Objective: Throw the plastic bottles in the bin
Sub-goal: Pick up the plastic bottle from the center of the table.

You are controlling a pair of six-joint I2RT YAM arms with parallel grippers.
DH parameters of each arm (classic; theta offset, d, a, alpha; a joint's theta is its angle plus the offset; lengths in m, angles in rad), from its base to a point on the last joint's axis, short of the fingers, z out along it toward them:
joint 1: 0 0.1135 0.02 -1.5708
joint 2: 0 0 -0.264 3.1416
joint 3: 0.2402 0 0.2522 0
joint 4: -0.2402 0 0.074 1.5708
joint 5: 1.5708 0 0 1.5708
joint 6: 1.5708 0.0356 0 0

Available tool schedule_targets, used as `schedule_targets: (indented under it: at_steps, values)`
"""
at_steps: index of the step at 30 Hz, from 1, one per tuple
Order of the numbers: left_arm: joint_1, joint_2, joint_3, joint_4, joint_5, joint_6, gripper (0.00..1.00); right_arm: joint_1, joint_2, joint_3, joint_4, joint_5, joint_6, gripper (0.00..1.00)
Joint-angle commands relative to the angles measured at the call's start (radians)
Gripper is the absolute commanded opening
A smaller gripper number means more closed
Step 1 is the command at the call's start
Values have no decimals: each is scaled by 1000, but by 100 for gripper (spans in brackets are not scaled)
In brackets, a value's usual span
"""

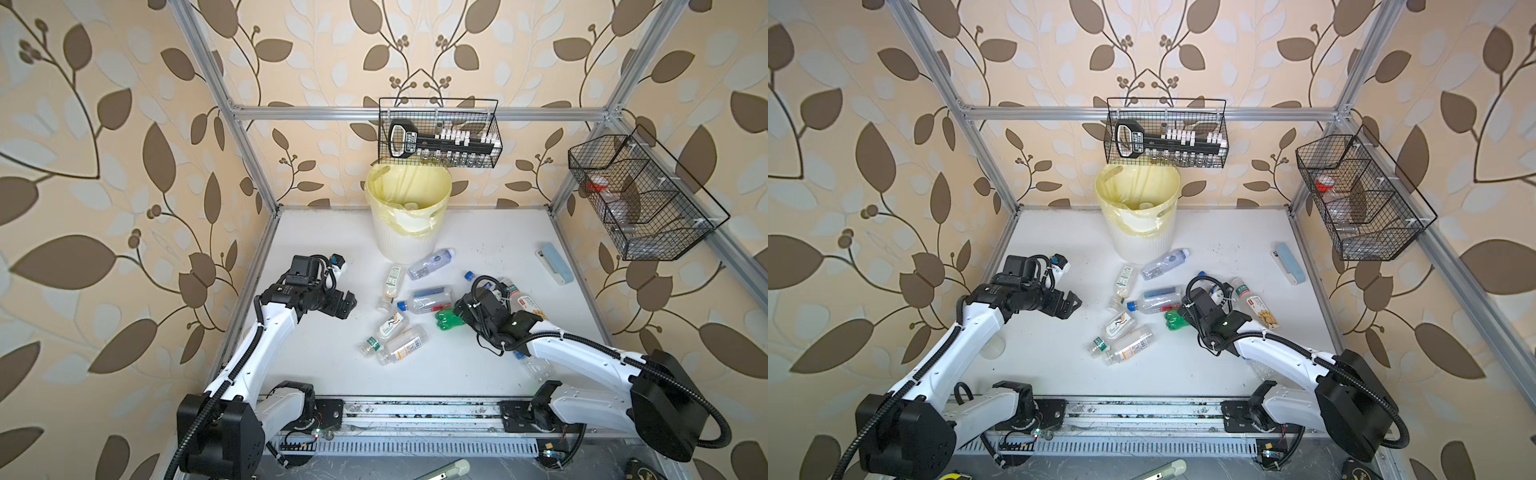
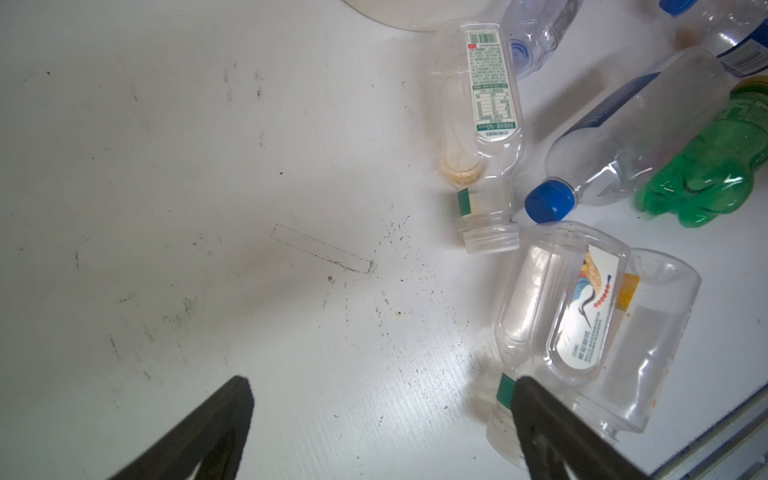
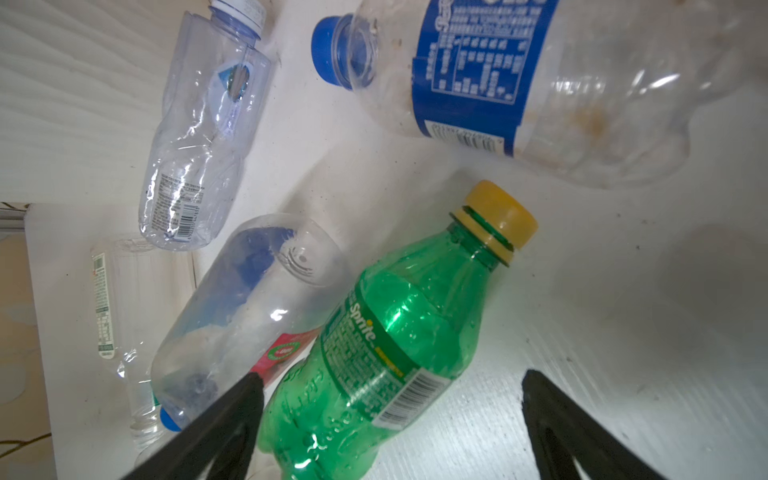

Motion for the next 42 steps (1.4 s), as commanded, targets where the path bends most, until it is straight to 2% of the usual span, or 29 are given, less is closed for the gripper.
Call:
schedule_targets:
  at_steps: [1, 5, 22, 29, 37, 40, 42]
  values:
    - [21, -5, 8, -23, 70, 24, 99, 5, 18, -25, 33, 11, 53, 95]
    - [23, 0, 9, -22, 71, 25, 99, -1, 47, -30, 58, -6, 54, 94]
    - [35, 6, 7, -27, 75, 33, 99, -25, 105, -73, 139, -62, 71, 80]
    - [45, 7, 6, -28, 81, 35, 99, -30, 60, -112, 138, -59, 67, 68]
    - [55, 11, 9, -37, 93, 42, 99, -41, -41, -151, 96, -29, 36, 60]
    - [60, 12, 11, -39, 94, 39, 99, -37, -68, -156, 93, -30, 10, 56]
    - [65, 14, 22, -48, 106, 30, 99, -27, -88, -159, 133, -50, -58, 56]
